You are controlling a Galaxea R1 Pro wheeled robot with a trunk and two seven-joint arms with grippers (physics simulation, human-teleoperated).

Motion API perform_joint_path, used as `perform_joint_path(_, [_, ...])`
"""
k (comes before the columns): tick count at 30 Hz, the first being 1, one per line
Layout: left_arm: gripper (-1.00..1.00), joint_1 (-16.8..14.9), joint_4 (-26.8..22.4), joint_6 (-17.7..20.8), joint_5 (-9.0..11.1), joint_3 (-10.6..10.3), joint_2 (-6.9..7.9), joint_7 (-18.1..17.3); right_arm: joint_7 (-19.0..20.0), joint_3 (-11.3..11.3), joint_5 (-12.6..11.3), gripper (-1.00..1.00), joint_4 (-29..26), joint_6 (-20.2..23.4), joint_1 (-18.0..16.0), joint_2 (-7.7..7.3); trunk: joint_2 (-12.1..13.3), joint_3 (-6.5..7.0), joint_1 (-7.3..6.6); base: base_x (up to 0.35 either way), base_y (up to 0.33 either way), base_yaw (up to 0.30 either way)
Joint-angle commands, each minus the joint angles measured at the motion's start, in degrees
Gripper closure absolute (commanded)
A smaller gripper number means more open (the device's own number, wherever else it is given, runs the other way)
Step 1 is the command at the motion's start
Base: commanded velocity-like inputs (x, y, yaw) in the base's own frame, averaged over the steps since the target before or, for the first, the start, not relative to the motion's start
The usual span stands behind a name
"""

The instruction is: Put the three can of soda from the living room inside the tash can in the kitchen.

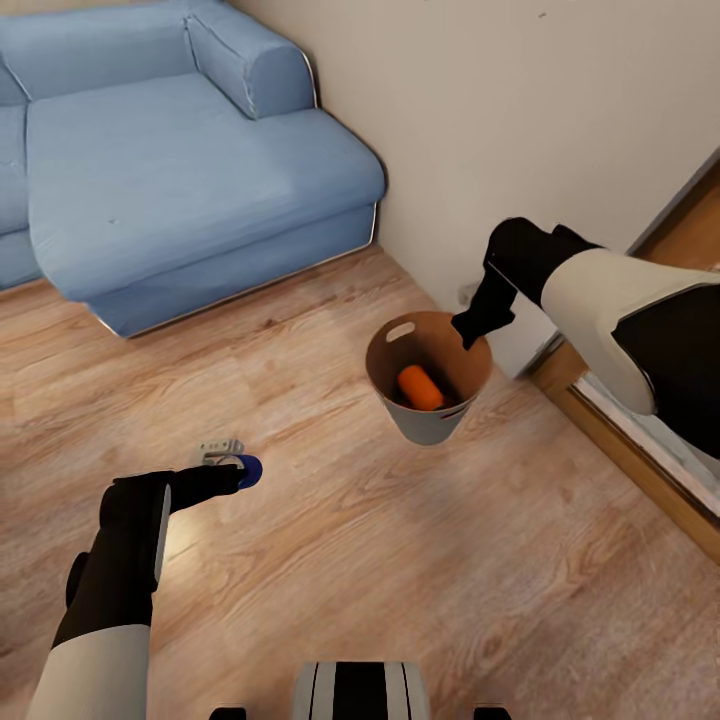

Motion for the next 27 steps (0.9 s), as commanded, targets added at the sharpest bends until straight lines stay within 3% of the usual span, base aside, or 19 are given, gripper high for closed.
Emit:
perform_joint_path(1, [1.0,0.0,0.0,0.01,0.01,0.0,0.0,-0.01,0.19,-0.47,-0.55,1.0,0.0,0.29,0.17,0.0,0.0,0.1,0.0,-0.326,0.0,0.0])
perform_joint_path(7, [1.0,0.0,-0.01,0.05,0.0,0.0,0.01,-0.01,0.06,-0.47,-0.48,1.0,-0.02,0.29,2.06,-0.29,0.0,0.67,0.0,-0.326,0.0,0.0])
perform_joint_path(12, [1.0,0.0,0.02,0.02,-0.07,-0.03,0.01,0.02,-0.19,-0.42,-0.38,1.0,-0.39,0.29,5.12,-2.25,0.0,1.14,0.0,-0.326,0.0,0.0])
perform_joint_path(17, [1.0,0.02,-0.09,-0.24,-0.01,-0.07,-0.02,0.13,-0.24,-0.43,-0.37,1.0,-0.54,0.29,6.53,-2.79,0.0,1.61,0.0,-0.291,0.0,0.0])
perform_joint_path(24, [1.0,0.06,-0.6,-0.64,0.23,-0.04,-0.21,0.15,-0.25,-0.3,-0.32,1.0,-0.59,0.29,6.8,-2.9,0.0,2.27,0.0,-0.054,0.0,0.0])
perform_joint_path(27, [1.0,0.04,-0.36,-0.61,0.25,-0.01,-0.24,0.16,-0.25,-0.29,-0.29,1.0,-0.54,0.29,6.82,-2.94,-1.2,2.01,0.65,-0.008,0.0,0.0])
